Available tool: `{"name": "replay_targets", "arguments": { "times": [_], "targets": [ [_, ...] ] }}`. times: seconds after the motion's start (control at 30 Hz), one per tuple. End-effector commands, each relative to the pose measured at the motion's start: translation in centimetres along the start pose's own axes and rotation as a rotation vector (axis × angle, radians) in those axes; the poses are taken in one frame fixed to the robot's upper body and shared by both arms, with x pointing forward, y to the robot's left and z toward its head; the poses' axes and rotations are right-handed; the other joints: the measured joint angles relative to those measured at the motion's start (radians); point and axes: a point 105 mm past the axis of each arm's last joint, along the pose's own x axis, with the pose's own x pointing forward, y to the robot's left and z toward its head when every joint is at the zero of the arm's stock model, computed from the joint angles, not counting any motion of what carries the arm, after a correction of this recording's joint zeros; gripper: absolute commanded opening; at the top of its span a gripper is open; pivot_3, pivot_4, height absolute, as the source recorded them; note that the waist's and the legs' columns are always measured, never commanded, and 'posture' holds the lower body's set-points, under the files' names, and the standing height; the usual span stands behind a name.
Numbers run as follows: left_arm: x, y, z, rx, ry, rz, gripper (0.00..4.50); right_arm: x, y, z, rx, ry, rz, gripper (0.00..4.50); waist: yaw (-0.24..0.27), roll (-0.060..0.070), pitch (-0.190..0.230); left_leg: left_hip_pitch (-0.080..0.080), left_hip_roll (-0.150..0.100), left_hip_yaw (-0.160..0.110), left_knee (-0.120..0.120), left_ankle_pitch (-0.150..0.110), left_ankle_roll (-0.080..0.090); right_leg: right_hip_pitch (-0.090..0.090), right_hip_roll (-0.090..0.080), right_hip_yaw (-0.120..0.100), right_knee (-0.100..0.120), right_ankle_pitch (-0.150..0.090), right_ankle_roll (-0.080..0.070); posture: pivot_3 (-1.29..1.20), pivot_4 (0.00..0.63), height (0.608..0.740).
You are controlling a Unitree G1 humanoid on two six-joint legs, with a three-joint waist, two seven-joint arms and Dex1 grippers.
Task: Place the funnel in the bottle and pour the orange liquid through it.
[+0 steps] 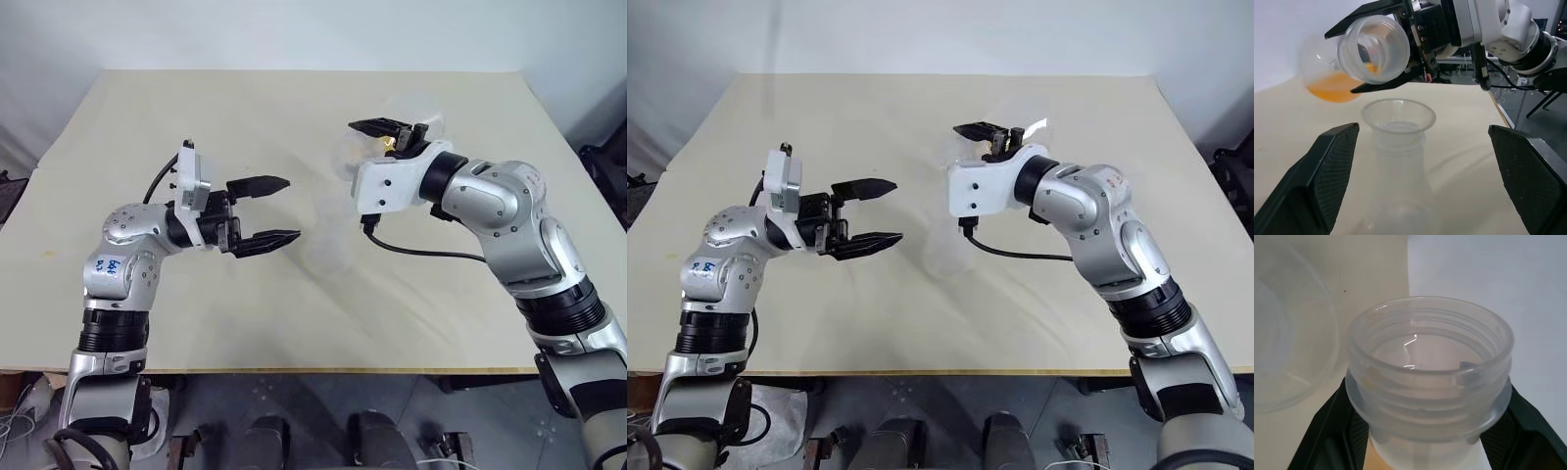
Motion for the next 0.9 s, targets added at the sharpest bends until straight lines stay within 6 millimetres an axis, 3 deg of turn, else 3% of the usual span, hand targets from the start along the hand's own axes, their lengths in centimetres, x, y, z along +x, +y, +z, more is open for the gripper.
{"name": "replay_targets", "arguments": {
  "times": [0.03, 0.4, 0.9],
  "targets": [
    [0.2, 0.0, 0.6, 0.027, -0.012, -0.018, 4.50, -0.4, -1.1, 0.4, -0.075, -0.013, -0.058, 2.49, 0.000, 0.000, 0.000, 0.000, 0.000, 0.000, 0.000, 0.000, 0.000, 0.000, 0.000, 0.000, 0.000, 0.000, 0.000, 0.00, 0.150, 0.740],
    [0.3, 0.1, 0.5, 0.021, -0.009, -0.026, 4.50, -0.1, -0.3, -0.3, -0.138, 0.008, -0.049, 2.49, 0.000, 0.000, 0.000, 0.000, 0.000, 0.000, 0.000, 0.000, 0.000, 0.000, 0.000, 0.000, 0.000, 0.000, 0.000, 0.00, 0.150, 0.740],
    [0.1, 0.2, 0.4, 0.019, -0.008, -0.016, 4.50, 0.1, -1.3, 0.1, -0.223, -0.015, -0.075, 2.49, 0.000, 0.000, 0.000, 0.000, 0.000, 0.000, 0.000, 0.000, 0.000, 0.000, 0.000, 0.000, 0.000, 0.000, 0.000, 0.00, 0.150, 0.740]
  ]
}}
